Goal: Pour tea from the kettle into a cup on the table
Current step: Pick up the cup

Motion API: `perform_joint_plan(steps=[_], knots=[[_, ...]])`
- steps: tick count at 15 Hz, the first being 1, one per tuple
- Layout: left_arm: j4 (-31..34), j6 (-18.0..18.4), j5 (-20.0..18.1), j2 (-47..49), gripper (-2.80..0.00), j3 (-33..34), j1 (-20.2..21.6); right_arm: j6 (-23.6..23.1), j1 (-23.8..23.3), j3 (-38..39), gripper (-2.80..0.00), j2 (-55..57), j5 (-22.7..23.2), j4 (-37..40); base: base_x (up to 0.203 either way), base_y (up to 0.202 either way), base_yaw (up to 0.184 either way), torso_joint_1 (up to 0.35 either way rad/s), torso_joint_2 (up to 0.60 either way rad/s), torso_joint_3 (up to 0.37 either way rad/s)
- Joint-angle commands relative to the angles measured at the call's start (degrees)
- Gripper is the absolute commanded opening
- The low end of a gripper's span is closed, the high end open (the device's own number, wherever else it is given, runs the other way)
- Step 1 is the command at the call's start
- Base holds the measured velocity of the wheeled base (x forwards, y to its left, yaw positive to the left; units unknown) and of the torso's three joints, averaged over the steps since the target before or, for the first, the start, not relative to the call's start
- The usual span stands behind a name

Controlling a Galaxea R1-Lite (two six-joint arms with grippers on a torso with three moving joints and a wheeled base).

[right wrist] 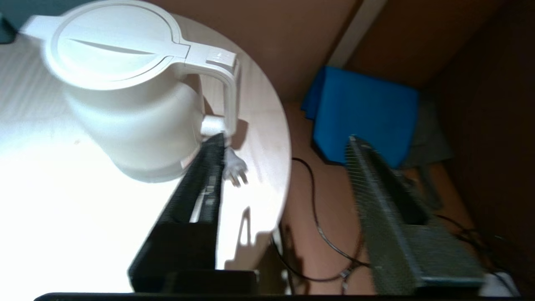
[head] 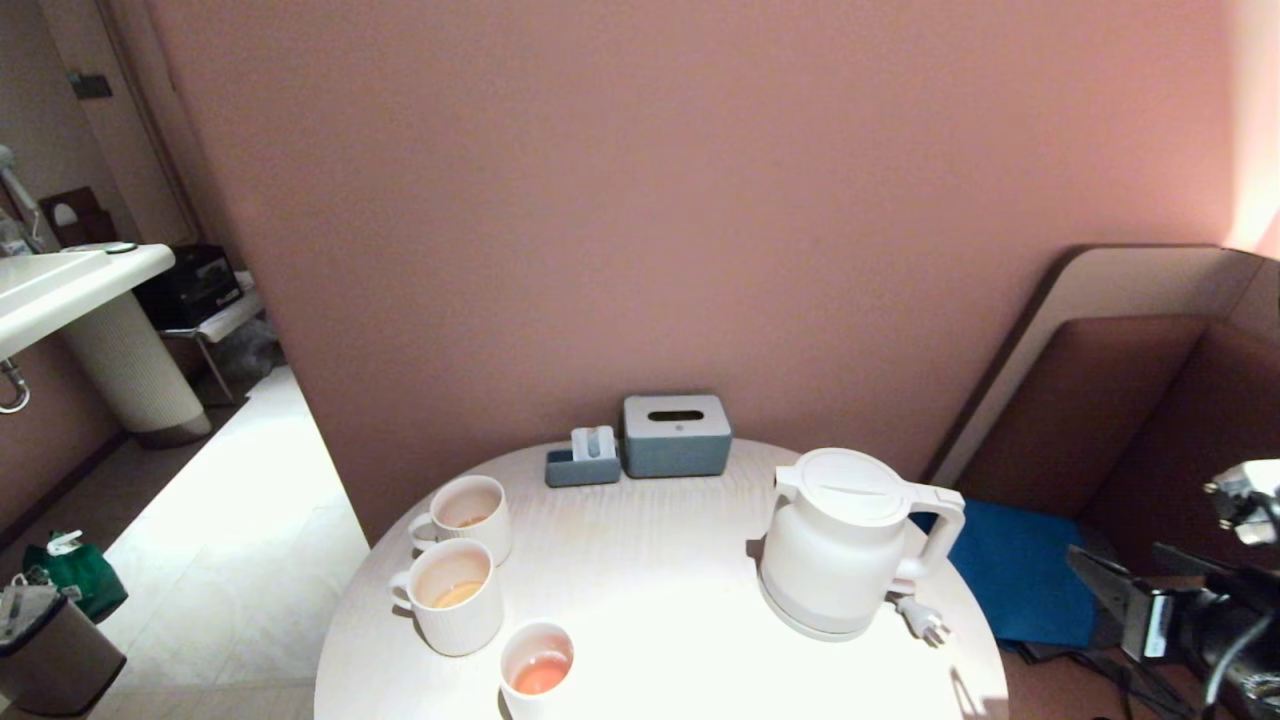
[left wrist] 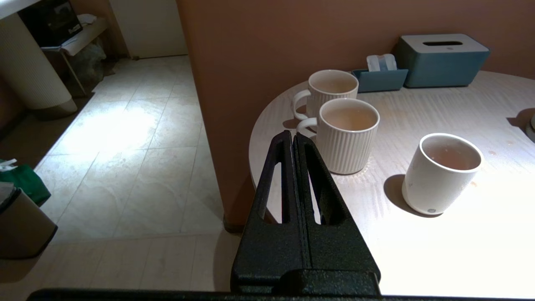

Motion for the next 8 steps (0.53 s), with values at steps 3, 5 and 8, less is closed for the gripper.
perform_joint_plan(steps=[3, 5, 8], knots=[[-0.04, 0.00, 0.01, 0.04, -2.80, 0.00, 0.02, -1.64, 0.02, -8.27, -2.80, -33.82, 0.02, 37.38, 0.000, 0.000, 0.000, 0.000, 0.00, 0.000], [-0.04, 0.00, 0.01, 0.04, -2.80, 0.00, 0.02, -3.68, -0.14, -9.77, -2.80, -45.08, -0.05, 46.14, 0.000, 0.000, 0.000, 0.000, 0.00, 0.000], [-0.04, 0.00, 0.01, 0.04, -2.80, 0.00, 0.02, -2.68, -2.64, -12.18, -2.80, -50.44, -3.77, 56.27, 0.000, 0.000, 0.000, 0.000, 0.00, 0.000]])
